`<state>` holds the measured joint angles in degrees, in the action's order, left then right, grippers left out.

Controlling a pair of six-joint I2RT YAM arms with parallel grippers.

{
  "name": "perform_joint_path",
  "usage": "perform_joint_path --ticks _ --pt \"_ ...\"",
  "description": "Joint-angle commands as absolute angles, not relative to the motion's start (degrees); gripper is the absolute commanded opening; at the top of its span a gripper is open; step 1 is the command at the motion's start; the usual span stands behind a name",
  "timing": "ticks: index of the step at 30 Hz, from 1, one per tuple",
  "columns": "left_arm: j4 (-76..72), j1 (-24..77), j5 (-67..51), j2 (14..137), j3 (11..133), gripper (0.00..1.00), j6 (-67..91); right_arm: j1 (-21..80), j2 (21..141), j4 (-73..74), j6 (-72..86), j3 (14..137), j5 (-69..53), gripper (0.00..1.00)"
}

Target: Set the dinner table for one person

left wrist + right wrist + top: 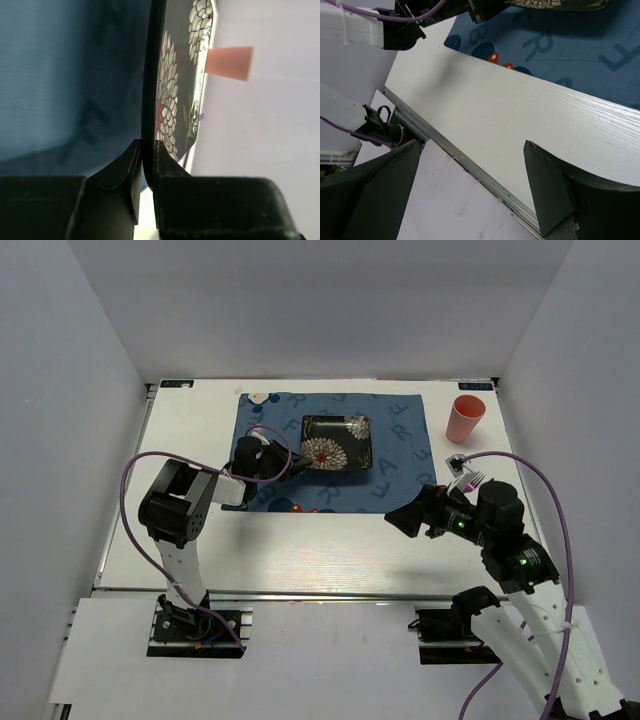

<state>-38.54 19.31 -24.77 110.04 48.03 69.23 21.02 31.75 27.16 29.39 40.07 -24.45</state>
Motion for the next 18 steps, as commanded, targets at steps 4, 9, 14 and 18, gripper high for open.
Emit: perform_joint_path --ticks 4,9,14,18 --pt "-47.99 19.16 -25.32 110.56 50.63 0.0 69.26 21.0 30.67 27.86 28.39 41.66 -23.2 0.89" --pt "-48.87 19.16 -25.31 112.85 50.27 0.0 69.35 20.92 30.41 27.77 28.39 41.57 -23.2 0.89" --pt "-48.43 18.63 -25.75 113.64 50.89 0.0 69.08 21.0 30.32 27.34 28.48 41.14 -23.73 0.89" --pt "-46.77 18.11 -26.01 113.29 51.68 0.0 68.56 21.0 30.15 26.63 28.92 40.25 -24.17 0.89"
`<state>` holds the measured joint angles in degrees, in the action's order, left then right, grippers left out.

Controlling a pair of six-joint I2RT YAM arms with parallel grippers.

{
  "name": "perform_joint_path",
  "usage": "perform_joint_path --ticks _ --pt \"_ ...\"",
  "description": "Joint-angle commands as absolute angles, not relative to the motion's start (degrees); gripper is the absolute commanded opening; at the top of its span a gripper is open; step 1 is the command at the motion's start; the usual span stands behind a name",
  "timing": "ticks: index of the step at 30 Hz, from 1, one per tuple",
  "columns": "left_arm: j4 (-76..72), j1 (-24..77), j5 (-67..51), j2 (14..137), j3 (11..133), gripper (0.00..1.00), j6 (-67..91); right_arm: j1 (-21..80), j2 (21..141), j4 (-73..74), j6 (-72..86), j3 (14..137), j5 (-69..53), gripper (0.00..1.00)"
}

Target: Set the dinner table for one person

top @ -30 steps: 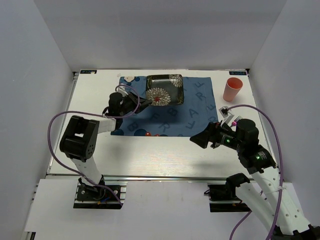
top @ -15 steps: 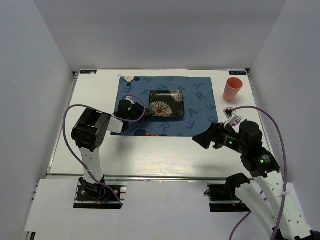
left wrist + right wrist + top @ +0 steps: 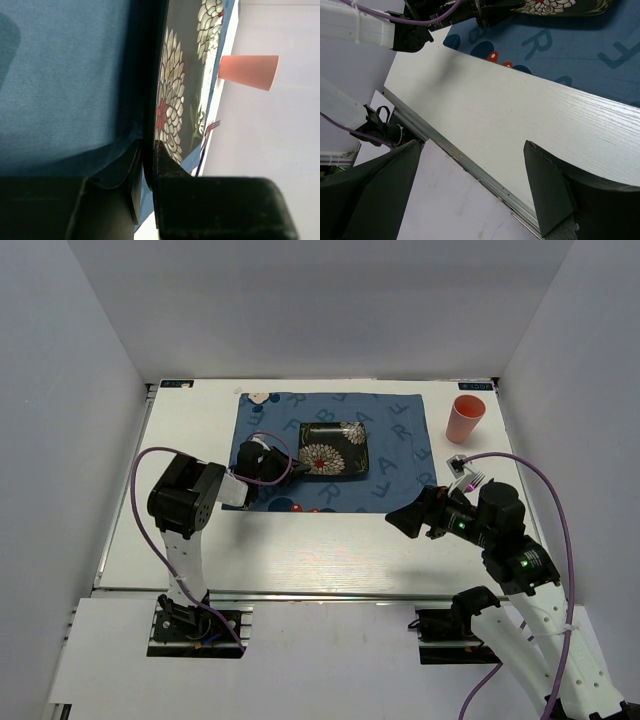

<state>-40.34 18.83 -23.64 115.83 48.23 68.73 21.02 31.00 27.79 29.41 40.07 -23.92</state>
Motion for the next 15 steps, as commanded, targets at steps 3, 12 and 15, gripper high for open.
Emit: perform_joint_path --ticks 3,12,15 --pt "-44.92 18.11 -26.02 113.2 52.21 0.0 68.29 20.83 30.32 26.28 29.18 39.9 -24.43 0.89" --pt "-41.31 18.11 -23.38 111.18 50.8 0.43 67.94 20.92 30.59 25.58 29.27 39.73 -25.05 0.89" --pt "-40.61 18.11 -22.77 110.57 50.45 0.55 67.94 21.0 30.67 25.31 29.44 39.64 -25.22 0.89"
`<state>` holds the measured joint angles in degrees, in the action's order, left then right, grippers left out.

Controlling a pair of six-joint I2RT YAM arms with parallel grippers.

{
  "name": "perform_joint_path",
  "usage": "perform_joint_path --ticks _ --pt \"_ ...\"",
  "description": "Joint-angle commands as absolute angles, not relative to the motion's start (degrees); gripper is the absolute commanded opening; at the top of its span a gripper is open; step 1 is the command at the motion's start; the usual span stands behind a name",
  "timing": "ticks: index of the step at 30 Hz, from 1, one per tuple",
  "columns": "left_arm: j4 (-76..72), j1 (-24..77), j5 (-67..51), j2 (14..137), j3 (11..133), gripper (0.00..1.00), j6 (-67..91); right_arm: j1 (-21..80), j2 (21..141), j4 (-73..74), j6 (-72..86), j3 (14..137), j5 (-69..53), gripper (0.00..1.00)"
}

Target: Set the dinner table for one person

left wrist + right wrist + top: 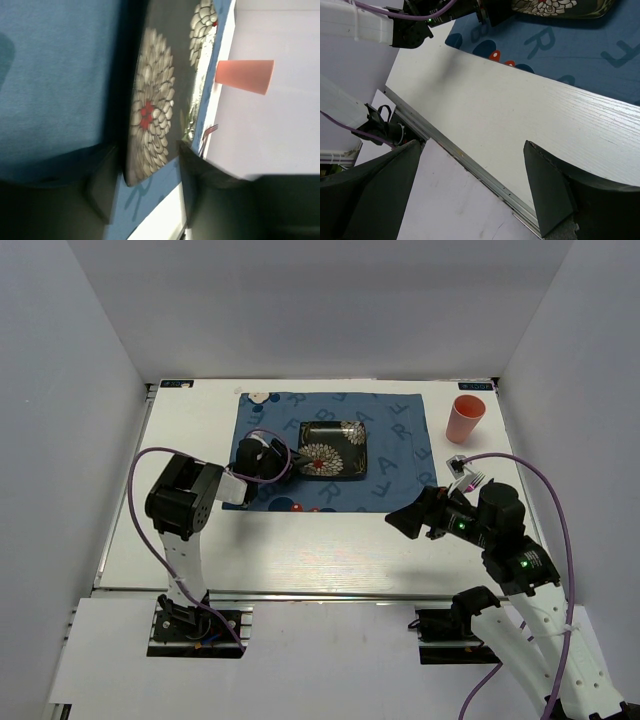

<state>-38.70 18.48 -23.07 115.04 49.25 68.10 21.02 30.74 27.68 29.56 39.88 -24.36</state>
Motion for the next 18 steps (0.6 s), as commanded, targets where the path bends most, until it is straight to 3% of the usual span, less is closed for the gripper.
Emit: perform_joint_path --ticks 1,3,9,11,18 --pt "-40.52 18.11 -22.24 110.13 50.28 0.62 67.85 20.83 30.67 25.23 29.44 39.55 -25.31 0.89" --pt "-40.08 18.11 -21.97 109.26 50.1 0.68 67.85 21.0 30.76 25.22 29.36 39.55 -25.49 0.89" --pt "-37.8 18.11 -20.92 106.1 49.13 0.71 67.67 21.0 32.16 24.17 29.53 39.46 -25.49 0.89" --pt "-34.29 18.11 -19.35 104.69 48.69 0.96 67.68 21.0 33.74 24.52 29.53 40.07 -22.52 0.89" --pt "-25.58 18.11 -17.31 99.15 47.64 0.98 66.71 20.83 46.74 20.92 29.44 44.99 -19.08 0.89"
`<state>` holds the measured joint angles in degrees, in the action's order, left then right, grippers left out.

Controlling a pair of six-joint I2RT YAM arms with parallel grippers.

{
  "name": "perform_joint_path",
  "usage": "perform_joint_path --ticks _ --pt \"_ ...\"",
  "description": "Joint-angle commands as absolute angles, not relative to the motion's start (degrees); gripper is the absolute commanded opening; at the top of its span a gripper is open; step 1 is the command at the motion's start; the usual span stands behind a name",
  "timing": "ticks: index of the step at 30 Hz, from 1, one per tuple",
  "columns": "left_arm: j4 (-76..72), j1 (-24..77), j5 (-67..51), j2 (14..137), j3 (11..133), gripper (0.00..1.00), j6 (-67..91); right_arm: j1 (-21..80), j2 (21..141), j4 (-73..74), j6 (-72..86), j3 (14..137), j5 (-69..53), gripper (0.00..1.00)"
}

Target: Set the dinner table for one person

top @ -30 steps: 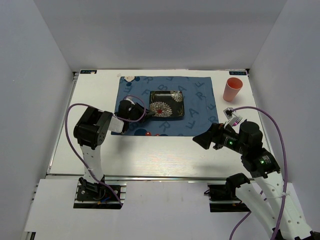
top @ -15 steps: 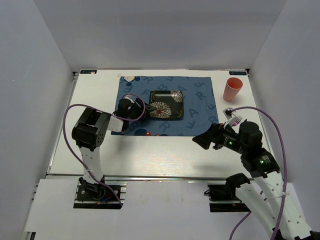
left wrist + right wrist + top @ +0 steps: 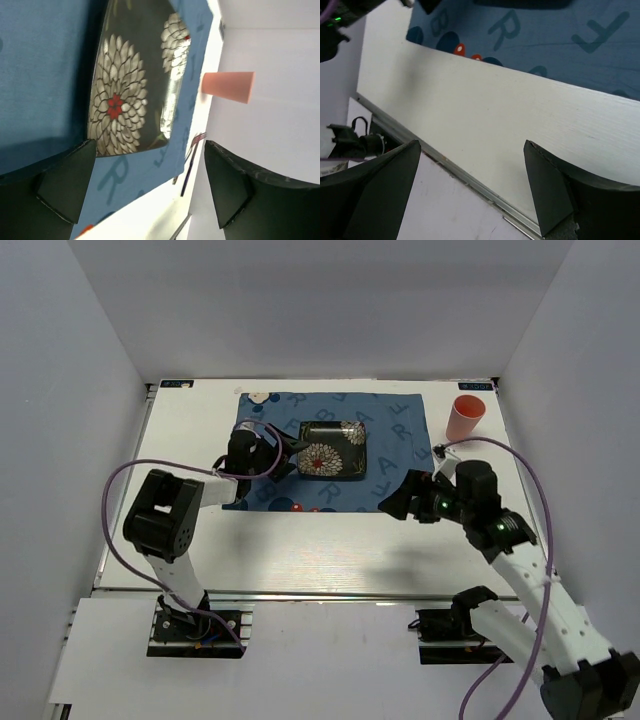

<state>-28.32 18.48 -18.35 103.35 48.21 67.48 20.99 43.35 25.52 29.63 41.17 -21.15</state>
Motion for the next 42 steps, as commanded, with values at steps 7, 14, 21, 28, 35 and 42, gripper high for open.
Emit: perform_joint_path --ticks 7,14,21,28,35,42 --pt "1.86 17.58 -10.12 92.47 53.78 0.98 61.62 18.55 63.96 21.27 26.28 59.48 -7.22 0.89" --pt "25.11 17.05 -3.25 86.58 61.95 0.98 49.07 12.75 92.78 39.21 17.49 92.72 12.17 0.89" --pt "39.81 17.05 -3.69 81.32 62.5 0.98 30.95 7.21 109.94 42.81 11.0 109.14 22.05 0.89" --pt "37.53 17.05 -9.75 75.76 55.28 0.98 24.97 6.24 119.52 36.75 2.38 114.6 25.22 0.89" --pt "37.18 17.05 -13.8 75.5 55.11 0.98 23.91 5.19 122.69 33.92 0.53 116.1 23.38 0.85" --pt "37.18 17.05 -13.27 74.97 54.4 0.98 23.73 4.22 128.49 35.24 2.37 117.25 24.17 0.71"
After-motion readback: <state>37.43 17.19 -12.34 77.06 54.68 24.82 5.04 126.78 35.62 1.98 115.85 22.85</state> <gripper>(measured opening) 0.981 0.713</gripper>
